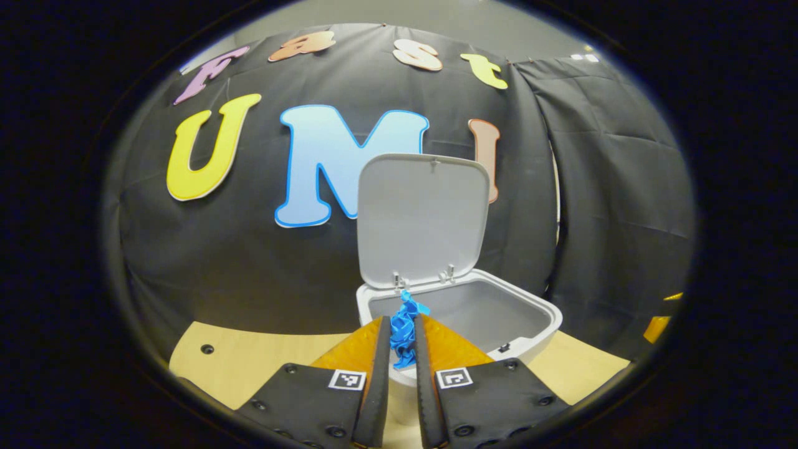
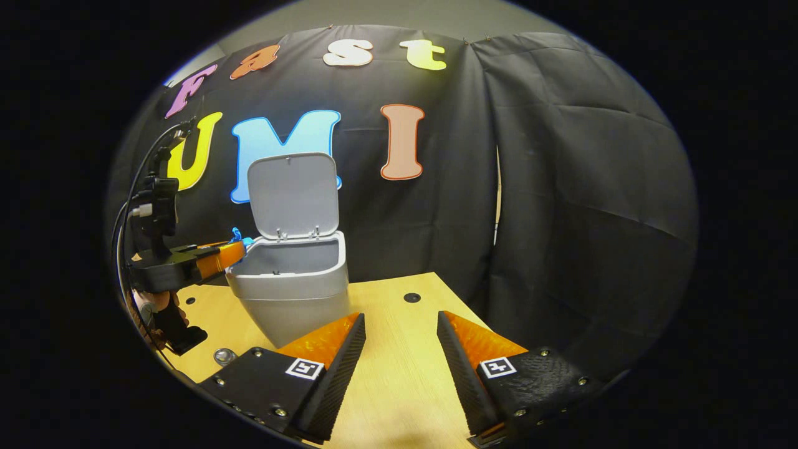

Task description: Press the lid of the desktop garbage bin to open it, pick up the crumpled paper on the desktop and throw it into the bin, then pick up the pop can on the desktop and drop it into the bin, and finally close the garbage bin lid.

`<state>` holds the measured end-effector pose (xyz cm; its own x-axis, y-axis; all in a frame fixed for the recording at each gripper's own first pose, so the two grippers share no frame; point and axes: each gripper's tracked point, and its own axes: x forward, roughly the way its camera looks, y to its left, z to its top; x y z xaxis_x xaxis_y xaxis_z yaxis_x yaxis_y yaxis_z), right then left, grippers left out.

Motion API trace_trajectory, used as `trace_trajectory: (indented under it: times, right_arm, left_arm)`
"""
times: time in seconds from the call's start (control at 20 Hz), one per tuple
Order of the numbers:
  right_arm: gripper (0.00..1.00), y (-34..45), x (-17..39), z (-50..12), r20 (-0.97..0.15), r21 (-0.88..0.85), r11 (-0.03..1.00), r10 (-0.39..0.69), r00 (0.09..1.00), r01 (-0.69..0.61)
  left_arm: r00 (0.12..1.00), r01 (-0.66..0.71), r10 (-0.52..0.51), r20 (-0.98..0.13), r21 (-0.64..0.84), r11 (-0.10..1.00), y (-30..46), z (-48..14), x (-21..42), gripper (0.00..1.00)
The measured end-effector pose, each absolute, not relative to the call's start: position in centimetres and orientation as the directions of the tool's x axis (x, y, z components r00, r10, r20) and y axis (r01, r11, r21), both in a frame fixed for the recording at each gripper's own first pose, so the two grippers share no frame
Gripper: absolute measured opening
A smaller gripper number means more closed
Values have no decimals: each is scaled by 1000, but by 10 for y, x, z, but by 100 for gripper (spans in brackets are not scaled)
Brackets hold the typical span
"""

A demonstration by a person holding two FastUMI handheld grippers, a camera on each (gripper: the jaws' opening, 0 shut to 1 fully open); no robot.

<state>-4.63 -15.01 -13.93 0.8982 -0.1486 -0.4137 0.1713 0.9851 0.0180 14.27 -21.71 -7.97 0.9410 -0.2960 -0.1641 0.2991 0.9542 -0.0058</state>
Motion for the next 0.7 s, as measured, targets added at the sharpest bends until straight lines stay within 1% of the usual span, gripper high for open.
trace_trajectory:
  times: [0.1,0.45,0.65,0.7]
  right_arm:
    - [76,-154,-46,-142,-417,20,984,-151,896,175]
    - [76,-160,-46,-147,-428,14,985,-147,892,170]
    - [76,-158,-44,-147,-430,20,987,-137,892,161]
    - [76,-157,-43,-146,-430,21,987,-134,893,158]
  left_arm:
    - [936,309,-306,-173,-8,951,-226,-84,145,27]
    - [935,307,-306,-178,-23,951,-231,-88,148,94]
    - [937,301,-301,-177,-24,953,-228,-87,147,96]
    - [938,297,-297,-177,-24,954,-226,-86,147,96]
